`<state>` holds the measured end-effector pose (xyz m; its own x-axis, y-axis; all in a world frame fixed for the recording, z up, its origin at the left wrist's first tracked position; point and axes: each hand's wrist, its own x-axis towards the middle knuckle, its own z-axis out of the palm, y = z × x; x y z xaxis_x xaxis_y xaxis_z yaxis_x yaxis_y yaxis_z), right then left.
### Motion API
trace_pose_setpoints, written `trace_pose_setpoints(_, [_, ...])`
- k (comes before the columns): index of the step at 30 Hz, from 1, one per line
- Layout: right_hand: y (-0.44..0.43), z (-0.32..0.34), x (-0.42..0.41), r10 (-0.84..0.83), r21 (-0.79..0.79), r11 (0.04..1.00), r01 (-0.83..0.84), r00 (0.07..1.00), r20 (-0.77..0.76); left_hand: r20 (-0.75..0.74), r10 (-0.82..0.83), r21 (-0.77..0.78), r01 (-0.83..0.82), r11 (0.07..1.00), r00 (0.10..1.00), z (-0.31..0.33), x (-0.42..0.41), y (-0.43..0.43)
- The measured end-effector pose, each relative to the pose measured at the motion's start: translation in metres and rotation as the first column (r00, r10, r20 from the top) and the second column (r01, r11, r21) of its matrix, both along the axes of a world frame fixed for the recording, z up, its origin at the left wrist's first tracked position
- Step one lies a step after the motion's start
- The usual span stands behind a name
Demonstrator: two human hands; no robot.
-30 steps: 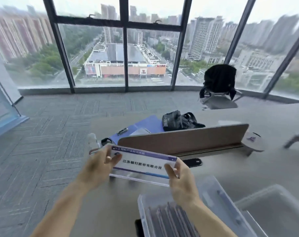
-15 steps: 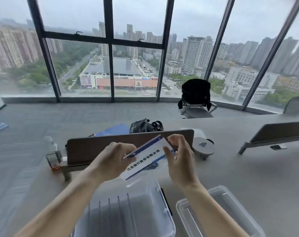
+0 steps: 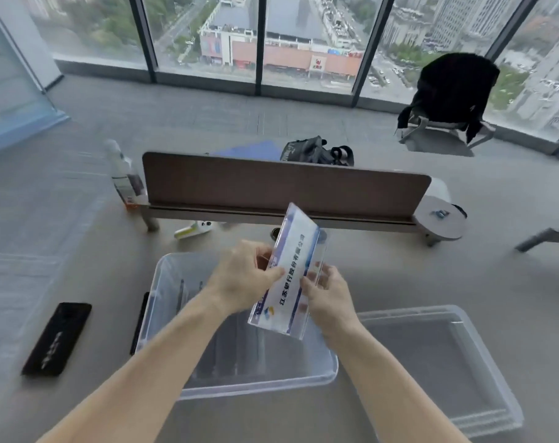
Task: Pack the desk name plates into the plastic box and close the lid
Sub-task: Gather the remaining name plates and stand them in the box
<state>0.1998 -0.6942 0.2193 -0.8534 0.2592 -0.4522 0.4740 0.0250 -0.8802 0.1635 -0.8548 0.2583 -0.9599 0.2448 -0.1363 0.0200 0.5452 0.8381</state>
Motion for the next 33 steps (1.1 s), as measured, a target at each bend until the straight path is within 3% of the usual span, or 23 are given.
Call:
trace_pose_setpoints(7, [0.008,-0.088,-0.016,0.158,-0.048,0.987,-0.151,0.966,0.203,0.149,0.21,-0.24,-0.171,0.956,0.966,-0.08,0.009,0.03])
trace_pose_setpoints(11, [0.011,-0.118,-0.025,0.201,-0.006,0.978,-0.209,0.931,0.306,0.264,0.267,-0.312,-0.18,0.933,0.927,-0.119,0.012,0.053])
trace_pose_setpoints(17, [0.008,-0.169,-0.035,0.178,-0.092,0.984,-0.153,0.865,0.469,0.283,0.265,-0.45,-0.116,0.885,0.922,-0.164,0.011,0.076])
trace_pose_setpoints(33, [0.0,-0.25,-0.035,0.16,-0.188,0.98,-0.071,0.84,0.518,0.268,0.219,-0.613,-0.01,0.79,0.938,-0.204,0.012,0.081])
